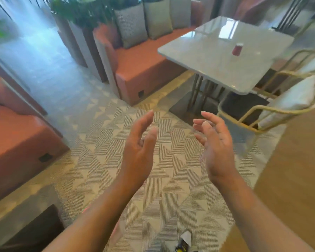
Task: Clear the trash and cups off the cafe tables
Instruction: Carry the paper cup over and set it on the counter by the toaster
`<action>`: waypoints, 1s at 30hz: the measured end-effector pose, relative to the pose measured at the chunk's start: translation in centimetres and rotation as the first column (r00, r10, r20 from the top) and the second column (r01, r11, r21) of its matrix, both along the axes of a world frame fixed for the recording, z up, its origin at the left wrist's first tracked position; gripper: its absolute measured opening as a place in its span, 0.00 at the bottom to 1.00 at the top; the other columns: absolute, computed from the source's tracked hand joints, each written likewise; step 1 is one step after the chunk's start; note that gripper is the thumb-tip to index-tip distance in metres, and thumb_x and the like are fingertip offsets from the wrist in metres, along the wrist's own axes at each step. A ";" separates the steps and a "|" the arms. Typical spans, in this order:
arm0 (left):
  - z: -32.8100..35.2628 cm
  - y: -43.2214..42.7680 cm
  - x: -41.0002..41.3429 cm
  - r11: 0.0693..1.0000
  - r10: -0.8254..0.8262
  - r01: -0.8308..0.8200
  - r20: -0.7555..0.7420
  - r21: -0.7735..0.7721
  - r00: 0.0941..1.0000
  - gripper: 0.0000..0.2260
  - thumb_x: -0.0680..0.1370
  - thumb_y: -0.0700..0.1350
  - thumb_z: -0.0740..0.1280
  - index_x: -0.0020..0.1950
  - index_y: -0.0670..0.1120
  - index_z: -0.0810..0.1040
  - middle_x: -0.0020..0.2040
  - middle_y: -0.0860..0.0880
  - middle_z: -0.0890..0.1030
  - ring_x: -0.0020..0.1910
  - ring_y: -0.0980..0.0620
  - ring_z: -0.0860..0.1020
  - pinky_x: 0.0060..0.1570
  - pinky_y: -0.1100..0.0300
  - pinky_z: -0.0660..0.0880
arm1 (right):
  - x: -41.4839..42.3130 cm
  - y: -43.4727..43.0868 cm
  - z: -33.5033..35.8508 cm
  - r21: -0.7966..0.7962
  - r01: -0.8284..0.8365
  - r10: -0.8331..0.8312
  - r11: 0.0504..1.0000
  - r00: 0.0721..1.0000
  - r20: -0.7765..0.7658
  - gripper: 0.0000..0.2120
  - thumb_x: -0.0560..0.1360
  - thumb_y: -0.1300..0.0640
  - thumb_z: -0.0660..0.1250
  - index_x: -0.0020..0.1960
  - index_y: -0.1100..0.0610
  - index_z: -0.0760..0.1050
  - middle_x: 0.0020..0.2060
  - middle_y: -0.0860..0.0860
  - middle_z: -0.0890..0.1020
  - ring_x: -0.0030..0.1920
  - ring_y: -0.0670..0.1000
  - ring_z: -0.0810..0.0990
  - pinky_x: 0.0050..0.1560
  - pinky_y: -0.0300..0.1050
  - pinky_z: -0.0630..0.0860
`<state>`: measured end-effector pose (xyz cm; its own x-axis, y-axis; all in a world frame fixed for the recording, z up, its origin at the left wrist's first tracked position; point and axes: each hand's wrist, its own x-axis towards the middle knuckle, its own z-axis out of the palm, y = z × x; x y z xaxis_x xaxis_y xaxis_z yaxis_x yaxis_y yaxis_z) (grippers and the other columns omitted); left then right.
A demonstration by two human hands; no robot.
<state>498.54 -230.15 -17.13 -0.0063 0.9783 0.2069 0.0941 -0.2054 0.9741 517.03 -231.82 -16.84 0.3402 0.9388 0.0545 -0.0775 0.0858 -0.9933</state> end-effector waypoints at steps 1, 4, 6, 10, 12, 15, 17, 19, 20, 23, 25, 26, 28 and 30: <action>0.5 0.4 1.6 1.000 -0.007 0.007 0.011 0.003 1.000 0.26 0.80 0.58 0.62 0.76 0.50 0.74 0.71 0.56 0.78 0.72 0.59 0.75 0.72 0.43 0.75 | 1.5 0.1 0.4 0.005 0.002 -0.002 1.000 1.000 0.008 0.20 0.74 0.37 0.66 0.64 0.40 0.80 0.57 0.50 0.84 0.61 0.47 0.83 0.68 0.54 0.78; 1.5 1.8 5.7 1.000 -0.025 0.024 0.063 0.010 0.998 0.25 0.79 0.58 0.62 0.75 0.52 0.74 0.71 0.58 0.78 0.71 0.59 0.76 0.71 0.42 0.75 | 5.6 0.9 1.3 0.002 0.009 -0.009 1.000 1.000 0.027 0.18 0.74 0.35 0.65 0.61 0.36 0.81 0.56 0.46 0.85 0.61 0.46 0.83 0.69 0.56 0.77; 1.9 2.6 8.0 0.999 -0.045 0.043 0.078 0.024 0.996 0.23 0.80 0.58 0.62 0.74 0.54 0.75 0.70 0.59 0.78 0.71 0.58 0.76 0.71 0.42 0.75 | 7.9 1.8 1.8 0.008 0.022 -0.022 1.000 0.999 0.035 0.20 0.73 0.34 0.65 0.62 0.38 0.80 0.55 0.45 0.86 0.61 0.47 0.83 0.69 0.58 0.78; 2.3 4.5 11.8 0.996 -0.083 0.081 0.080 0.033 0.993 0.21 0.80 0.56 0.62 0.72 0.55 0.76 0.68 0.60 0.79 0.70 0.57 0.77 0.69 0.41 0.76 | 11.6 3.6 2.5 0.012 0.065 -0.066 0.998 0.997 0.039 0.23 0.73 0.35 0.65 0.64 0.42 0.80 0.53 0.45 0.86 0.60 0.48 0.84 0.68 0.60 0.78; 2.5 5.7 13.3 0.995 -0.094 0.092 0.089 0.034 0.992 0.20 0.80 0.56 0.62 0.71 0.55 0.76 0.68 0.61 0.79 0.70 0.57 0.77 0.69 0.41 0.76 | 13.0 4.7 2.6 0.005 0.080 -0.080 0.997 0.996 0.037 0.21 0.75 0.37 0.66 0.64 0.43 0.80 0.54 0.47 0.86 0.60 0.49 0.84 0.68 0.61 0.78; 2.5 8.3 15.4 0.993 -0.115 0.112 0.097 0.031 0.989 0.20 0.79 0.57 0.63 0.70 0.56 0.77 0.67 0.61 0.79 0.69 0.57 0.78 0.69 0.41 0.77 | 15.0 7.0 2.4 -0.001 0.097 -0.097 0.995 0.995 0.037 0.17 0.78 0.43 0.64 0.64 0.44 0.80 0.55 0.47 0.86 0.60 0.48 0.84 0.68 0.60 0.78; 2.3 10.2 16.4 0.992 -0.124 0.122 0.097 0.032 0.987 0.22 0.79 0.57 0.63 0.71 0.53 0.77 0.67 0.60 0.80 0.69 0.56 0.78 0.69 0.41 0.77 | 15.8 8.7 2.2 -0.005 0.107 -0.106 0.994 0.994 0.035 0.16 0.79 0.44 0.64 0.64 0.44 0.80 0.55 0.47 0.86 0.60 0.46 0.84 0.68 0.58 0.79; 2.0 12.5 17.6 0.991 -0.130 0.126 0.094 0.041 0.987 0.23 0.79 0.57 0.63 0.72 0.50 0.76 0.67 0.58 0.80 0.69 0.56 0.78 0.68 0.42 0.77 | 16.8 10.7 2.0 -0.006 0.116 -0.115 0.993 0.992 0.041 0.16 0.79 0.43 0.64 0.65 0.44 0.80 0.55 0.46 0.86 0.60 0.46 0.84 0.68 0.57 0.79; 1.9 13.8 18.1 0.990 -0.136 0.132 0.096 0.043 0.986 0.23 0.79 0.57 0.63 0.72 0.49 0.76 0.67 0.58 0.80 0.68 0.56 0.79 0.68 0.42 0.77 | 17.3 11.8 2.0 -0.006 0.122 -0.121 0.993 0.992 0.045 0.16 0.79 0.43 0.64 0.65 0.44 0.80 0.55 0.46 0.86 0.60 0.46 0.84 0.68 0.58 0.78; 1.9 18.5 19.8 0.986 -0.167 0.162 0.117 0.046 0.979 0.21 0.80 0.57 0.63 0.71 0.52 0.77 0.66 0.60 0.80 0.69 0.57 0.79 0.68 0.42 0.77 | 18.9 16.0 2.2 0.004 0.151 -0.151 0.988 0.987 0.044 0.16 0.79 0.43 0.65 0.64 0.44 0.80 0.56 0.47 0.86 0.61 0.48 0.84 0.70 0.60 0.77; 1.9 22.2 20.9 0.982 -0.184 0.179 0.121 0.053 0.975 0.21 0.80 0.58 0.63 0.70 0.54 0.77 0.66 0.62 0.80 0.69 0.57 0.78 0.68 0.44 0.78 | 19.9 19.5 2.4 0.011 0.168 -0.169 0.986 0.985 0.038 0.16 0.79 0.44 0.65 0.64 0.45 0.80 0.56 0.49 0.86 0.61 0.50 0.84 0.71 0.63 0.76; 2.1 24.1 21.3 0.981 -0.193 0.187 0.122 0.056 0.974 0.20 0.80 0.58 0.63 0.70 0.55 0.77 0.66 0.62 0.80 0.69 0.57 0.78 0.67 0.45 0.78 | 20.3 21.2 2.6 0.016 0.176 -0.176 0.984 0.984 0.035 0.16 0.78 0.44 0.65 0.63 0.45 0.80 0.56 0.49 0.86 0.61 0.50 0.84 0.71 0.63 0.76; 2.6 27.8 22.1 0.977 -0.209 0.203 0.119 0.060 0.971 0.19 0.80 0.58 0.62 0.70 0.57 0.77 0.66 0.62 0.80 0.69 0.57 0.78 0.67 0.45 0.79 | 20.7 24.6 3.2 0.019 0.193 -0.194 0.981 0.980 0.042 0.15 0.78 0.43 0.65 0.63 0.44 0.80 0.56 0.49 0.86 0.61 0.49 0.84 0.71 0.63 0.76; 3.0 31.7 22.7 0.973 -0.228 0.220 0.111 0.074 0.967 0.18 0.80 0.58 0.62 0.70 0.58 0.77 0.66 0.61 0.80 0.69 0.56 0.78 0.67 0.45 0.79 | 20.9 28.4 3.7 0.036 0.213 -0.215 0.976 0.975 0.057 0.16 0.78 0.42 0.65 0.64 0.44 0.80 0.57 0.49 0.85 0.60 0.48 0.84 0.71 0.61 0.77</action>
<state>521.26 -198.49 -14.12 0.1836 0.9432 0.2769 -0.0763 -0.2672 0.9606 537.88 -203.43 -13.17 0.5286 0.8420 0.1073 0.0052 0.1232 -0.9924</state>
